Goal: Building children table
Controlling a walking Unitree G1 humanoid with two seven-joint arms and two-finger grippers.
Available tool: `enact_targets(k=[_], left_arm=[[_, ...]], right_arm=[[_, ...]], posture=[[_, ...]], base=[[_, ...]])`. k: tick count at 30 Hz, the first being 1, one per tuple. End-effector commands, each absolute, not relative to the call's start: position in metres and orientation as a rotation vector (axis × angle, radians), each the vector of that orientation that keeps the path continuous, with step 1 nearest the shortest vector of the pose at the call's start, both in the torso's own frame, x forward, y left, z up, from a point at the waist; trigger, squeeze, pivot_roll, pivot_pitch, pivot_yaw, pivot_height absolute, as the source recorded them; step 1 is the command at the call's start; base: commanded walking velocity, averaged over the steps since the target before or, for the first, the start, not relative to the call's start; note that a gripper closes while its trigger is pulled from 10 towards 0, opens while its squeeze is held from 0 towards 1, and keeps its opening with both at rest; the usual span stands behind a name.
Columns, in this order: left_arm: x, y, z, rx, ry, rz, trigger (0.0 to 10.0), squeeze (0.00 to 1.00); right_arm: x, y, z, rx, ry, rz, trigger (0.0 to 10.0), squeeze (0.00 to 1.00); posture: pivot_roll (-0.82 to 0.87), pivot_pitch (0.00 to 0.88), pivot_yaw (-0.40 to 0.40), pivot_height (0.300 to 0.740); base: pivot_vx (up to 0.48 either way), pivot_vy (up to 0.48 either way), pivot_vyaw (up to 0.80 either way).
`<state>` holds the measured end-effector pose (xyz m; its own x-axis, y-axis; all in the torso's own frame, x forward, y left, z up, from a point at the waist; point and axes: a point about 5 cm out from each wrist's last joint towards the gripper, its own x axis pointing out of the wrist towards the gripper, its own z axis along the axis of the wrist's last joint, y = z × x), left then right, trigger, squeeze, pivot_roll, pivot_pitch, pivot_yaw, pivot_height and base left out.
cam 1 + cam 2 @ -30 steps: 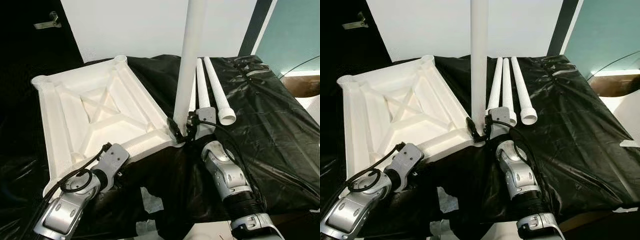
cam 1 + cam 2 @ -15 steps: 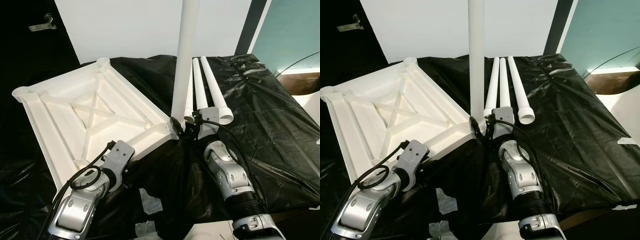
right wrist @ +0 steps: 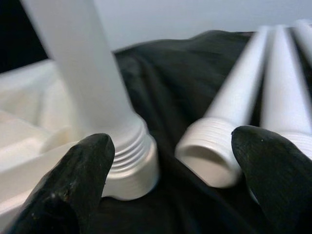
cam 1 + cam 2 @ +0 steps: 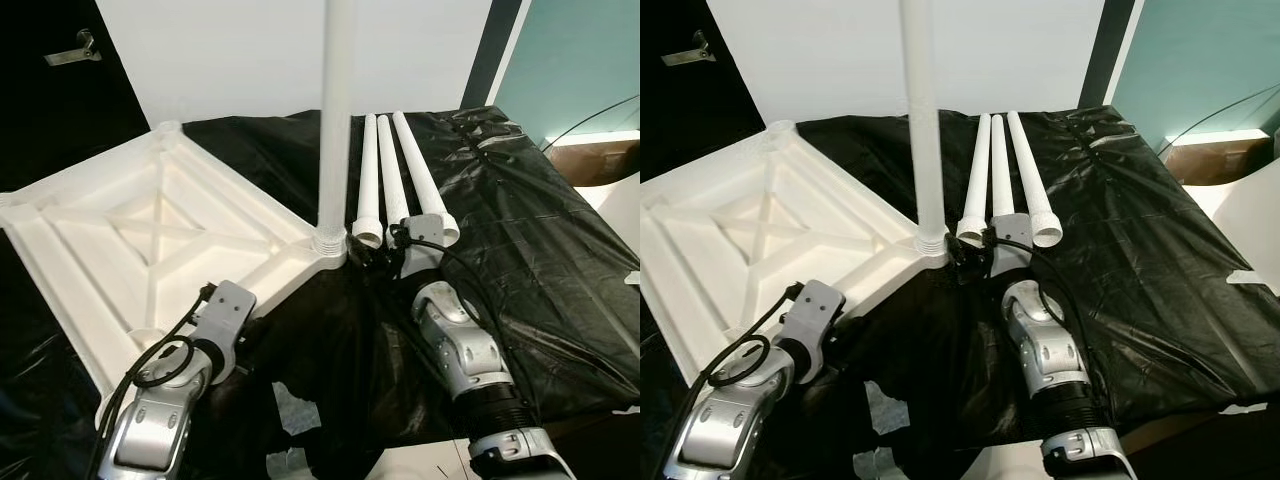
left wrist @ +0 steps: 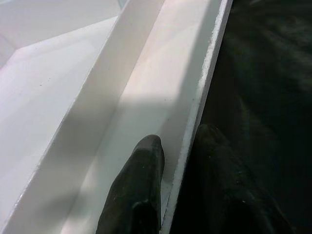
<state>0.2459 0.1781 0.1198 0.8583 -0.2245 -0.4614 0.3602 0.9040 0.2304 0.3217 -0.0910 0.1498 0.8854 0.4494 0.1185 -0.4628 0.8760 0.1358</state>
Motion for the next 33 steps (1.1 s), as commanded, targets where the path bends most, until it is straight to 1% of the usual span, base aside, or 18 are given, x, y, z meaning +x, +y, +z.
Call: enact_targets(k=[1, 3, 5, 6, 8, 9, 10, 12, 13, 14, 15, 17, 18, 19, 24, 28, 30, 33], left_arm=[[0.239, 0.230, 0.117, 0.442, 0.472, 0.191, 0.0, 0.00], [0.239, 0.227, 0.116, 0.440, 0.475, 0.173, 0.0, 0.00], [0.235, 0.206, 0.110, 0.415, 0.492, 0.073, 3.3, 0.00], [0.234, 0.194, 0.107, 0.393, 0.497, 0.022, 6.9, 0.00], [0.233, 0.187, 0.106, 0.377, 0.500, -0.007, 6.9, 0.00], [0.232, 0.174, 0.103, 0.350, 0.506, -0.059, 10.0, 0.00], [0.232, 0.174, 0.103, 0.350, 0.506, -0.059, 10.0, 0.00], [0.231, 0.148, 0.099, 0.291, 0.506, -0.161, 10.0, 0.00], [0.231, 0.137, 0.099, 0.257, 0.500, -0.206, 10.0, 0.36], [0.231, 0.137, 0.099, 0.257, 0.500, -0.206, 10.0, 0.36], [0.231, 0.124, 0.101, 0.211, 0.484, -0.264, 10.0, 1.00], [0.230, 0.108, 0.106, 0.144, 0.462, -0.351, 10.0, 1.00], [0.230, 0.104, 0.109, 0.131, 0.453, -0.388, 10.0, 0.68], [0.231, 0.102, 0.113, 0.136, 0.432, -0.410, 10.0, 0.00], [0.234, 0.106, 0.126, 0.095, 0.367, -0.441, 10.0, 0.00], [0.233, 0.113, 0.146, 0.089, 0.257, -0.510, 10.0, 0.00], [0.226, 0.128, 0.175, 0.105, 0.107, -0.582, 10.0, 0.00], [0.226, 0.138, 0.187, 0.117, 0.046, -0.567, 10.0, 0.00]], right_arm=[[0.320, -0.087, 0.156, 0.157, -0.110, 0.529, 10.0, 0.00], [0.322, -0.088, 0.155, 0.152, -0.102, 0.518, 10.0, 0.00], [0.324, -0.090, 0.152, 0.131, -0.083, 0.505, 10.0, 0.00], [0.325, -0.091, 0.150, 0.121, -0.074, 0.499, 10.0, 0.00], [0.326, -0.091, 0.150, 0.115, -0.069, 0.496, 10.0, 0.00], [0.326, -0.092, 0.147, 0.102, -0.055, 0.493, 10.0, 0.00], [0.326, -0.092, 0.147, 0.102, -0.055, 0.493, 10.0, 0.00], [0.326, -0.092, 0.143, 0.084, -0.033, 0.492, 10.0, 0.00], [0.327, -0.092, 0.141, 0.074, -0.018, 0.493, 10.0, 0.00], [0.327, -0.092, 0.141, 0.074, -0.018, 0.493, 10.0, 0.00], [0.327, -0.092, 0.139, 0.070, -0.009, 0.493, 10.0, 0.00], [0.328, -0.093, 0.136, 0.043, 0.012, 0.483, 10.0, 0.00], [0.329, -0.093, 0.134, 0.027, 0.022, 0.474, 10.0, 0.00], [0.329, -0.094, 0.132, 0.017, 0.029, 0.469, 10.0, 0.00], [0.329, -0.094, 0.129, 0.006, 0.045, 0.465, 10.0, 0.00], [0.330, -0.096, 0.125, -0.007, 0.064, 0.461, 10.0, 0.00], [0.332, -0.097, 0.120, -0.039, 0.095, 0.450, 10.0, 0.00], [0.334, -0.097, 0.120, -0.059, 0.099, 0.452, 10.0, 0.00]], posture=[[0.16, 0.062, -0.030, 0.740], [0.16, 0.062, -0.030, 0.740], [0.17, 0.065, -0.028, 0.740], [0.17, 0.065, -0.028, 0.740], [0.17, 0.065, -0.028, 0.740], [0.17, 0.067, -0.029, 0.740], [0.17, 0.067, -0.029, 0.740], [0.17, 0.069, -0.027, 0.740], [0.17, 0.069, -0.025, 0.740], [0.17, 0.069, -0.025, 0.740], [0.17, 0.069, -0.024, 0.740], [0.17, 0.072, -0.022, 0.740], [0.16, 0.073, -0.020, 0.740], [0.16, 0.073, -0.020, 0.740], [0.17, 0.074, -0.019, 0.740], [0.17, 0.074, -0.019, 0.740], [0.17, 0.074, -0.021, 0.740], [0.17, 0.072, -0.022, 0.740]], base=[[0.000, 0.000, 0.00], [0.000, 0.000, 0.00], [0.000, 0.000, 0.00], [0.000, 0.000, 0.00], [0.000, 0.000, 0.00], [0.000, 0.000, 0.00], [0.000, 0.000, 0.00], [0.000, 0.000, 0.00], [0.000, 0.000, 0.00], [0.000, 0.000, 0.00], [0.000, 0.000, 0.00], [0.000, 0.000, 0.00], [0.000, 0.000, 0.00], [0.000, 0.000, 0.00], [0.000, 0.000, 0.00], [0.000, 0.000, 0.00], [0.000, 0.000, 0.00], [0.000, 0.000, 0.00]])
